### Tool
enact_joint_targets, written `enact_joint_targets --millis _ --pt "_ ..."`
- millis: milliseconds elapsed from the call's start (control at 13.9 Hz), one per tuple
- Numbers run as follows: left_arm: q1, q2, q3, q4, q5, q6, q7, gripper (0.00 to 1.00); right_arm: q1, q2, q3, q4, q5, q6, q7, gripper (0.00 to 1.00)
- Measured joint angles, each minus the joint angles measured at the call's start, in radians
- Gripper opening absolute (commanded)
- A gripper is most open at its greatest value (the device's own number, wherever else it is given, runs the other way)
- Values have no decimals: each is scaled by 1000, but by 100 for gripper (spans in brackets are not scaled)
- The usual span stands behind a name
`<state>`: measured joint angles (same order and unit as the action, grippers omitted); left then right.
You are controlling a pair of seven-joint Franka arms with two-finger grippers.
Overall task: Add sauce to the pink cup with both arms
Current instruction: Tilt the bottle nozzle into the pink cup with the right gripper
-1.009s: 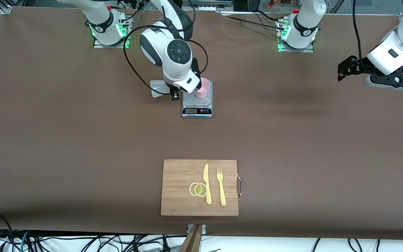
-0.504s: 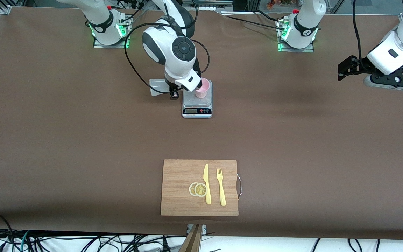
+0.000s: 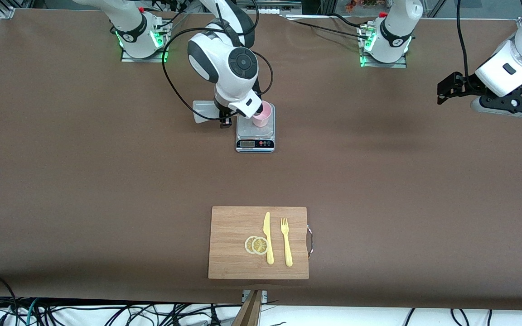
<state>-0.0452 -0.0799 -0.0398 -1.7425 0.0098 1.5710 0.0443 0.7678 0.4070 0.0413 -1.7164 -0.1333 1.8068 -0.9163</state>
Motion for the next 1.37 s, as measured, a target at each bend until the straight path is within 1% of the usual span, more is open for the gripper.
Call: enact_joint_targets --millis 360,1369 --pt "0 0 0 0 0 0 0 100 9 24 0 38 -4 -30 9 0" --pt "0 0 0 0 -15 0 0 100 13 30 -3 44 -3 -15 -3 0"
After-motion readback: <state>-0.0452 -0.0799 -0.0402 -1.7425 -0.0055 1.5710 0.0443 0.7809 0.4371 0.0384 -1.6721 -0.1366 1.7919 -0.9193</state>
